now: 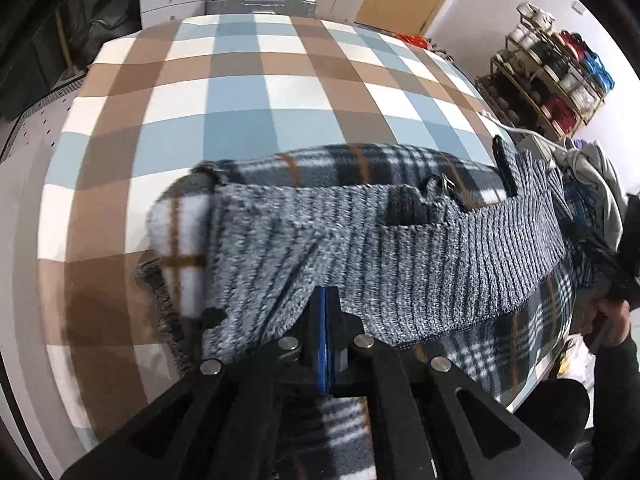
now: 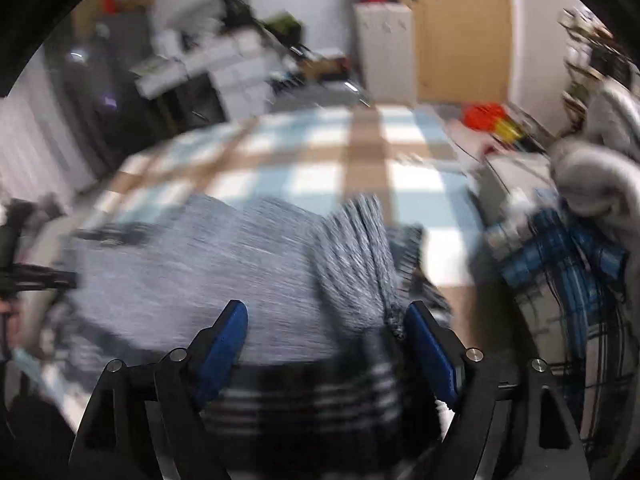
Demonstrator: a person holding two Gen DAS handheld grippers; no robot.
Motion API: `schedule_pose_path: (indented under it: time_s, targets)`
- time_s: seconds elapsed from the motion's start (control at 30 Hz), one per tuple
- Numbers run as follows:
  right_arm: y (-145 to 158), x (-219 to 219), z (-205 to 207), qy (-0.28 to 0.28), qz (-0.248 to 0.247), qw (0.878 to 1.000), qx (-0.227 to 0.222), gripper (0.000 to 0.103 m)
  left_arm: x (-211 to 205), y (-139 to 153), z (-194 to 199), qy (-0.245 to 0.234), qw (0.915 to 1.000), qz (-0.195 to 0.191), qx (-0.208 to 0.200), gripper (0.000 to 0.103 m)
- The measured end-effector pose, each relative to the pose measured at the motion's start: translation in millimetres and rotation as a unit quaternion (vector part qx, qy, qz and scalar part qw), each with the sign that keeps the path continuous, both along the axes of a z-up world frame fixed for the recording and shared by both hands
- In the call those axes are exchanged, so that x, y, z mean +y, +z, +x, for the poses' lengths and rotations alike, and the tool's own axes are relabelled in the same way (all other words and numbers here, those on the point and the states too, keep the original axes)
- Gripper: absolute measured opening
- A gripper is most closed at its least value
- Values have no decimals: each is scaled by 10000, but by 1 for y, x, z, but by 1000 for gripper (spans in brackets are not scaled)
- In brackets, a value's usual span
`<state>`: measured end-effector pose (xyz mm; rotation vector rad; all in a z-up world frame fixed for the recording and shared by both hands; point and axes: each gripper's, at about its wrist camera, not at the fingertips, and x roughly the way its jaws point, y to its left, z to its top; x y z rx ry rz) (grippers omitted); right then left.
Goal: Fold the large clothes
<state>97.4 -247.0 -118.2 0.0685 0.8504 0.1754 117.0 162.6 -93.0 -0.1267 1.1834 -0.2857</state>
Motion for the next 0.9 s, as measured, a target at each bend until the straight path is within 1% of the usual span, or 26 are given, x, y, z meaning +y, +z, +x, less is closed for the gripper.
schedule_pose_path:
  time_s: [0.03, 0.07, 0.1, 0.13, 0.17, 0.23, 0.27, 0.3, 0.33, 0.37, 0.43, 0.47, 0.53, 0.57, 0.6, 0.63, 0.7, 0.73, 0.77, 0.83, 0.87, 0.9]
  targets:
    - [-7, -9, 7, -270, 17, 9994, 205, 81, 3, 2, -4, 43, 10000, 51, -32, 0]
    - [-12, -20, 12, -552, 172, 9975, 397, 78, 2, 3, -12, 63, 9999, 75, -66, 0]
    - [-16, -31, 14, -750, 410, 9951, 499, 78, 3, 6, -17, 105, 9998, 140, -109, 0]
    - [-17, -37, 14, -835, 570, 9933, 550, 78, 3, 10, -21, 169, 9992, 307, -180, 0]
    - [-15, -41, 14, -937, 646, 9918, 580, 78, -10, 12, -21, 190, 9986, 426, -254, 0]
    - [-3, -36, 6, -972, 313, 9942, 331, 78, -20, 26, -31, 225, 9943, 884, -547, 0]
    - [9, -28, -2, -919, 31, 9958, 18, 78, -24, 34, -38, 234, 9905, 1132, -748, 0]
    - [19, -24, -8, -908, -115, 9956, -196, 78, -27, 42, -45, 245, 9872, 1287, -912, 0]
    - [26, -21, -12, -915, -165, 9951, -338, 78, -32, 49, -51, 198, 9864, 1274, -1020, 0]
    - [36, -17, -19, -885, -113, 9946, -525, 79, -36, 54, -55, 119, 9874, 1165, -1062, 0]
    - [54, -8, -30, -698, 217, 9946, -734, 79, -51, 61, -65, -119, 9908, 787, -1093, 0]
    - [60, -4, -33, -659, 332, 9940, -806, 80, -60, 63, -67, -235, 9913, 695, -1096, 0]
    - [70, 8, -42, -443, 707, 9920, -950, 89, -84, 60, -72, -563, 9913, 461, -1095, 0]
    - [72, 17, -45, -161, 989, 9902, -972, 97, -92, 58, -68, -679, 9913, 391, -1054, 0]
    - [69, 28, -45, 113, 1173, 9888, -914, 100, -103, 51, -66, -788, 9913, 363, -988, 0]
    - [67, 35, -46, 247, 1229, 9887, -819, 100, -111, 43, -63, -833, 9916, 375, -914, 0]
    - [49, 50, -35, 411, 1270, 9899, -470, 100, -121, 26, -53, -810, 9930, 380, -766, 0]
    - [40, 53, -26, 408, 1261, 9906, -336, 100, -122, 18, -50, -791, 9942, 334, -647, 0]
    - [27, 52, -16, 339, 1204, 9921, -110, 99, -122, 9, -46, -732, 9956, 288, -505, 0]
    - [9, 40, -2, 47, 1116, 9935, 194, 99, -115, -7, -39, -633, 9972, 145, -359, 0]
    - [2, 29, 4, -46, 1212, 9921, 311, 96, -111, -10, -38, -603, 9976, 16, -336, 0]
    - [-3, 17, 8, -85, 1415, 9892, 364, 89, -105, -11, -39, -575, 9977, -171, -323, 0]
